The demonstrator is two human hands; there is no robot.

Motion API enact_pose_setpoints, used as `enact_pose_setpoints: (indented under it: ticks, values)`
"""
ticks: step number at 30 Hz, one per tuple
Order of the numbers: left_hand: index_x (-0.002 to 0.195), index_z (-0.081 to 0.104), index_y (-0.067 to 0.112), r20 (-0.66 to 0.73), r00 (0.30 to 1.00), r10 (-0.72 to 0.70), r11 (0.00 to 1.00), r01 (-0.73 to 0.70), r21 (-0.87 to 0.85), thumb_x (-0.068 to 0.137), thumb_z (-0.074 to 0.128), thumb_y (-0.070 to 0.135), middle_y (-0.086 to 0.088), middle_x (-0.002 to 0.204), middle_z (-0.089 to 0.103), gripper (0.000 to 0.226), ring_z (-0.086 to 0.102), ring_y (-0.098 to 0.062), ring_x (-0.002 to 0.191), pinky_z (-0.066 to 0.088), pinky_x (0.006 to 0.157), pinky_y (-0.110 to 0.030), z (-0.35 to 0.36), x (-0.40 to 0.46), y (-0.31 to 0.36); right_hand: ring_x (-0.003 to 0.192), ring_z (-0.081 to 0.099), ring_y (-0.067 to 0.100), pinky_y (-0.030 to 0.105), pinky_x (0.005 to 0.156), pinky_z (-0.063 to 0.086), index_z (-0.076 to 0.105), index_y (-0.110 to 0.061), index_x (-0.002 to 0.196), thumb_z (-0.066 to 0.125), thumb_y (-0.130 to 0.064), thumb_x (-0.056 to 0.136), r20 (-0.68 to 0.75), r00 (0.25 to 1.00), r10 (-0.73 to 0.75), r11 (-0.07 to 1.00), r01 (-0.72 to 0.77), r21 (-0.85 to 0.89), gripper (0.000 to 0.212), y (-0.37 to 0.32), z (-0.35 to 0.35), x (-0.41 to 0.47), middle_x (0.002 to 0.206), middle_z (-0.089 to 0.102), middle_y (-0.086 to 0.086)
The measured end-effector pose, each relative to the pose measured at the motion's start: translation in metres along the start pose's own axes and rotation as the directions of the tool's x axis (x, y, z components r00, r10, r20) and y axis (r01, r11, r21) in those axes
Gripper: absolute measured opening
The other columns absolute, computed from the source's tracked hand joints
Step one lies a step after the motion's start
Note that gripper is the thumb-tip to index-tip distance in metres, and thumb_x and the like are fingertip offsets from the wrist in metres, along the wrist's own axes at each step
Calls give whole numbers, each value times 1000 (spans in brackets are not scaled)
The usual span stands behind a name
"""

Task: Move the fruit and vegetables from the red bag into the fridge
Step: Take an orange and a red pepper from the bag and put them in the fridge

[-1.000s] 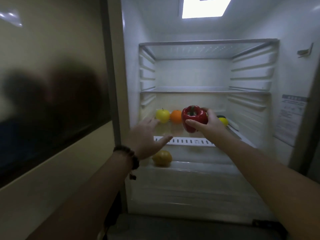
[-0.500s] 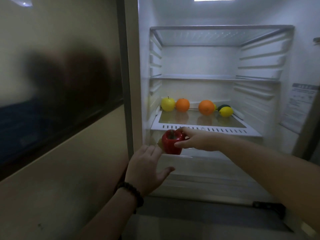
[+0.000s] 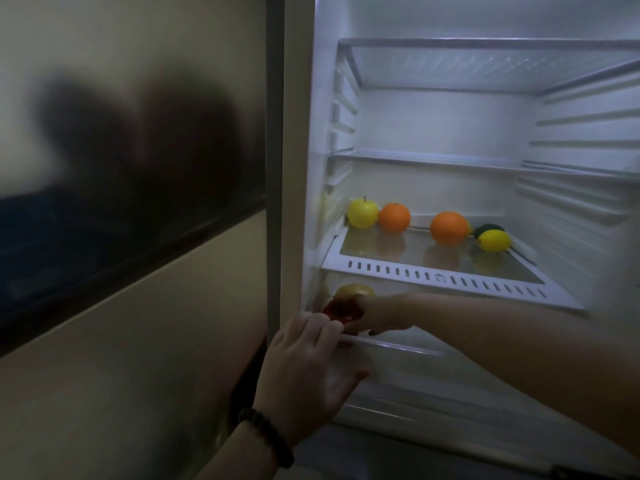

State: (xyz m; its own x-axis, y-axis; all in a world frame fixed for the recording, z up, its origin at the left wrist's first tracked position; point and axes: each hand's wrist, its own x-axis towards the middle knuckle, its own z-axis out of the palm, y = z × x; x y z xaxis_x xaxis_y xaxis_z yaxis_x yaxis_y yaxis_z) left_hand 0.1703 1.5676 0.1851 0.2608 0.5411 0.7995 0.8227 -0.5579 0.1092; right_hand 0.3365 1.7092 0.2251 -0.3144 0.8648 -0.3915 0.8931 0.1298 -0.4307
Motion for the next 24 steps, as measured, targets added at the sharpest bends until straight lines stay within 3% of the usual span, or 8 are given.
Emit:
enact_pose_setpoints:
  ticks: [3,7,11,13,16,21,24]
  values:
    - [108,52,24,-9,1000,3,1000,-3,15,79,54,62,5,104,54,48,50,-13,97,51,80,-32,1,-1,0,105,56,14,26,83,52,47,-24,128,63,-37,86,-10,1000,-19,1000,19,-18,47,1,0,2,118,56,-1]
    - [113,51,23,-17,1000,-15,1000,15,15,78,53,62,5,109,53,53,49,-13,100,50,83,-31,1,-3,2,101,57,16,39,91,50,46,-34,121,64,-53,77,-88,994,-65,982,48,-183,51,-3,-6,-1,114,57,-2]
    - [116,49,24,-8,1000,-23,1000,24,15,79,50,65,5,112,53,55,48,-13,102,50,85,-31,1,-3,2,120,47,21,38,101,39,30,-32,141,59,-54,82,-160,978,-134,942,76,-327,69,-16,-21,-29,135,47,0]
    - [117,48,23,2,1000,-25,1000,25,11,79,50,64,3,114,53,56,49,-15,103,50,86,-32,1,-3,3,121,48,21,37,101,40,23,-35,145,58,-52,84,-229,959,-169,949,96,-300,73,-24,-24,-49,137,46,1]
    - [117,49,21,5,1000,-23,1000,23,3,79,51,62,1,115,54,56,50,-17,105,50,87,-34,-1,-3,5,118,50,18,32,98,40,26,-34,144,57,-47,87,-314,924,-216,962,147,-231,66,-30,-18,-77,135,49,0]
    - [120,46,21,39,998,-55,998,56,-9,79,55,58,1,119,53,56,48,-20,111,47,93,-36,-5,-5,9,129,41,19,37,106,35,35,-31,140,52,-46,90,-512,807,-294,947,172,-273,55,-28,6,-121,144,41,-3]
    - [124,45,19,60,996,-73,997,74,-15,79,55,54,0,124,50,57,45,-21,116,45,96,-39,-5,-6,11,130,39,16,32,105,33,40,-28,138,48,-46,92,-622,707,-337,936,181,-302,50,-25,24,-146,143,40,-4]
